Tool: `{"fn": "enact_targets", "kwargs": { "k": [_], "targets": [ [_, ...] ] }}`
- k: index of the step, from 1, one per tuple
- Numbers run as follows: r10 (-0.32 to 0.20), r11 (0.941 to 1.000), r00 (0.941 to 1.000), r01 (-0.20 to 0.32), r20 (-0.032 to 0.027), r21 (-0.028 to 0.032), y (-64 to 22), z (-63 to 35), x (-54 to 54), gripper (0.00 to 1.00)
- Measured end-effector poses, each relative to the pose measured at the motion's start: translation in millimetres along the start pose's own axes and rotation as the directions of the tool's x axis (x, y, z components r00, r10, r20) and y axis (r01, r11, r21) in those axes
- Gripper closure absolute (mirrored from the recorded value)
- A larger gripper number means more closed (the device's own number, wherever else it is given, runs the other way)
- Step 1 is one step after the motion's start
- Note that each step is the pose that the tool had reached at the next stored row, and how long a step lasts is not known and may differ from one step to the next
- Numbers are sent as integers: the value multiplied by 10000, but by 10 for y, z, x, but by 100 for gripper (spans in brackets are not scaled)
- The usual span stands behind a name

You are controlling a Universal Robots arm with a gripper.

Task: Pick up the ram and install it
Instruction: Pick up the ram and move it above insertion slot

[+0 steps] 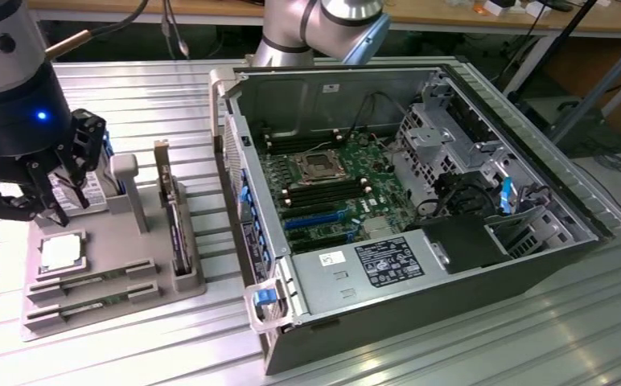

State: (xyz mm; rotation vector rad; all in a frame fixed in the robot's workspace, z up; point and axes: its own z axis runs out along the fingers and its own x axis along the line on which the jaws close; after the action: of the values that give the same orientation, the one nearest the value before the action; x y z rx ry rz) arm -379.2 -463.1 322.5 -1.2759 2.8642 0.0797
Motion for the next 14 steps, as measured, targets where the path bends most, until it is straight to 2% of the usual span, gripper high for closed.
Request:
{"fn": "enact_targets", "kwargs": {
  "k": [1, 3, 5, 7, 10, 11, 14],
  "targets": [
    [-283, 9996, 9996, 283, -12, -8, -1, 21, 0, 69],
    [-984, 9951, 9951, 984, -42, -27, -3, 74, 2, 69],
    [-1605, 9870, 9870, 1605, -67, -47, -6, 121, 3, 69],
    [-2197, 9755, 9755, 2197, -91, -67, -7, 167, 4, 69],
    [-3323, 9432, 9431, 3321, -133, -110, -12, 255, 6, 69],
    [-3771, 9262, 9261, 3769, -148, -129, -13, 291, 7, 69],
    [-4509, 8926, 8924, 4506, -172, -162, -16, 351, 9, 69]
  ]
}}
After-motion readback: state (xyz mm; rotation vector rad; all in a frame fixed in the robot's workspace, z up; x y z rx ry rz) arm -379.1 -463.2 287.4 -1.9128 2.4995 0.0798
